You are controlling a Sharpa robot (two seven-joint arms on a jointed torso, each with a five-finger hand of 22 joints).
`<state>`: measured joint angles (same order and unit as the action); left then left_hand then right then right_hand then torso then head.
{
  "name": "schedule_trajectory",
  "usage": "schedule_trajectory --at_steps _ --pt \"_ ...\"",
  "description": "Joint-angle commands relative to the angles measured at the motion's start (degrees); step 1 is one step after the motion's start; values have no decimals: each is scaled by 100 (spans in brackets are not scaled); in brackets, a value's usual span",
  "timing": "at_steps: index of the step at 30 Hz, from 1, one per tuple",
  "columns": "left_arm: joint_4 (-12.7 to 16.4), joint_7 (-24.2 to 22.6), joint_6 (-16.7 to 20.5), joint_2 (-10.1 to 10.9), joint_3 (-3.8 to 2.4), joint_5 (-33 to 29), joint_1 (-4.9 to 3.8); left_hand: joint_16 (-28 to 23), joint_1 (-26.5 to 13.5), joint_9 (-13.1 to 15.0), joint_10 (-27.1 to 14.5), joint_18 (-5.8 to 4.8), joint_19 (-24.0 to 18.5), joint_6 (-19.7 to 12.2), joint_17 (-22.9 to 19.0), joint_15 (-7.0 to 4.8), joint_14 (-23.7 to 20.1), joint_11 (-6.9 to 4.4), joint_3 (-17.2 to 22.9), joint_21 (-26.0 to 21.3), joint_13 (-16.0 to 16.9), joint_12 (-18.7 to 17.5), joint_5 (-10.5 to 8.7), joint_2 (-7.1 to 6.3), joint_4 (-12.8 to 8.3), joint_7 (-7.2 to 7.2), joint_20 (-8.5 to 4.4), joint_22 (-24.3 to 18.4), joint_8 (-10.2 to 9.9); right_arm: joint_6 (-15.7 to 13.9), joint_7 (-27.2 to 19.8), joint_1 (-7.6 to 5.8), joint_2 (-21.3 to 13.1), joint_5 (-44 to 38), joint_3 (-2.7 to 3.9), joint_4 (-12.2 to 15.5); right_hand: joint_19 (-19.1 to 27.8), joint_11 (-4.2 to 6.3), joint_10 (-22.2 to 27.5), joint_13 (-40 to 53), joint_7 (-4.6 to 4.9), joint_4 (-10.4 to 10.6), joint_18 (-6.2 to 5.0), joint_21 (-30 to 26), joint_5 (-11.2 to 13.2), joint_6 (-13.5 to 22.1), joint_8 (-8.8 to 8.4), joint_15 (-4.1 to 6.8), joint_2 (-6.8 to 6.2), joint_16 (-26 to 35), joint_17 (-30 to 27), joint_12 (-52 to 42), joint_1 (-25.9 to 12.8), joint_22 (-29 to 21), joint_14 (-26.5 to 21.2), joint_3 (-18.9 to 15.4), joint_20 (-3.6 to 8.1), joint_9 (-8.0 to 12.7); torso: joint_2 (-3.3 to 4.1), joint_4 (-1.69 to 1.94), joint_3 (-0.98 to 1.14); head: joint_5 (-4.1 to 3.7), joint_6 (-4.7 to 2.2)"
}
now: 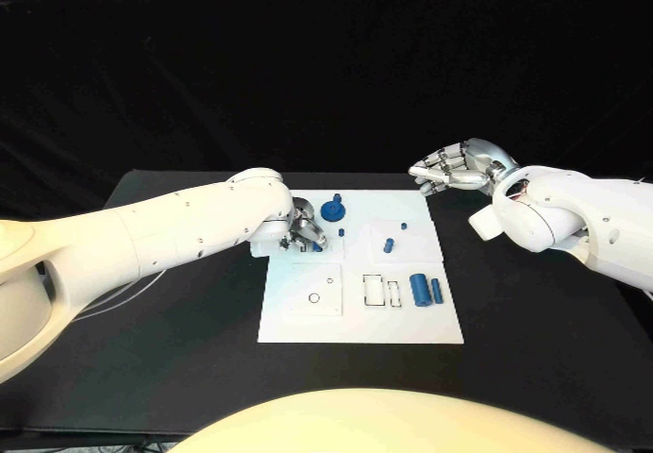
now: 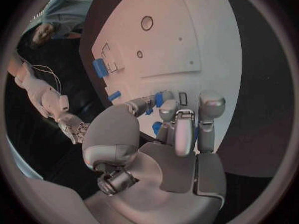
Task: Assemble the parts on the task board
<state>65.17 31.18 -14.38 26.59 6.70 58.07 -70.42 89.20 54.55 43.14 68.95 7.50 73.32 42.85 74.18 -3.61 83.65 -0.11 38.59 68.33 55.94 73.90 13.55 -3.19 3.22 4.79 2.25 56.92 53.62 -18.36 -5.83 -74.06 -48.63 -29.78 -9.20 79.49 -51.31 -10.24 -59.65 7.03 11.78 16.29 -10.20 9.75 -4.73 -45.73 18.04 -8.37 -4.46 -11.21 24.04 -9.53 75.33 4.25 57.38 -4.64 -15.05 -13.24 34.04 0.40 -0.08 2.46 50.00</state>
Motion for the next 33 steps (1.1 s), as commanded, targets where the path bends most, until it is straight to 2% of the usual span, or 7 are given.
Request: schedule_trajectory --at_steps 1,28,33 --pt "-31 14 -63 -33 9 -9 16 80 78 399 363 -76 94 133 1582 -84 635 -118 1437 115 102 94 444 82 -538 -206 -40 111 255 20 -15 3 2 -2 1 6 128 -30 51 -40 225 13 -38 -90 40 28 -43 3 -14 79 -37 32 -114 -30 -52 57 -10 -68 2 -2 3 -5 0" --pt "-349 44 -213 -216 8 -61 20 80 60 399 371 -78 96 146 1582 -88 635 -122 1422 118 101 88 425 113 -513 -212 -45 117 254 31 -16 4 19 0 0 -2 129 -29 50 -46 224 13 -37 -94 41 26 -41 3 -12 87 -39 30 -117 -29 -53 54 -11 -70 2 2 2 -8 0" --pt "-361 47 -211 -224 8 -72 20 80 -10 398 356 -76 81 132 1582 -86 635 -117 1319 99 68 63 389 80 -468 -208 -48 96 238 37 -18 4 20 3 -1 -3 129 -29 50 -46 224 13 -37 -94 41 26 -41 3 -12 87 -39 30 -117 -29 -53 54 -11 -70 -2 2 1 -16 0"
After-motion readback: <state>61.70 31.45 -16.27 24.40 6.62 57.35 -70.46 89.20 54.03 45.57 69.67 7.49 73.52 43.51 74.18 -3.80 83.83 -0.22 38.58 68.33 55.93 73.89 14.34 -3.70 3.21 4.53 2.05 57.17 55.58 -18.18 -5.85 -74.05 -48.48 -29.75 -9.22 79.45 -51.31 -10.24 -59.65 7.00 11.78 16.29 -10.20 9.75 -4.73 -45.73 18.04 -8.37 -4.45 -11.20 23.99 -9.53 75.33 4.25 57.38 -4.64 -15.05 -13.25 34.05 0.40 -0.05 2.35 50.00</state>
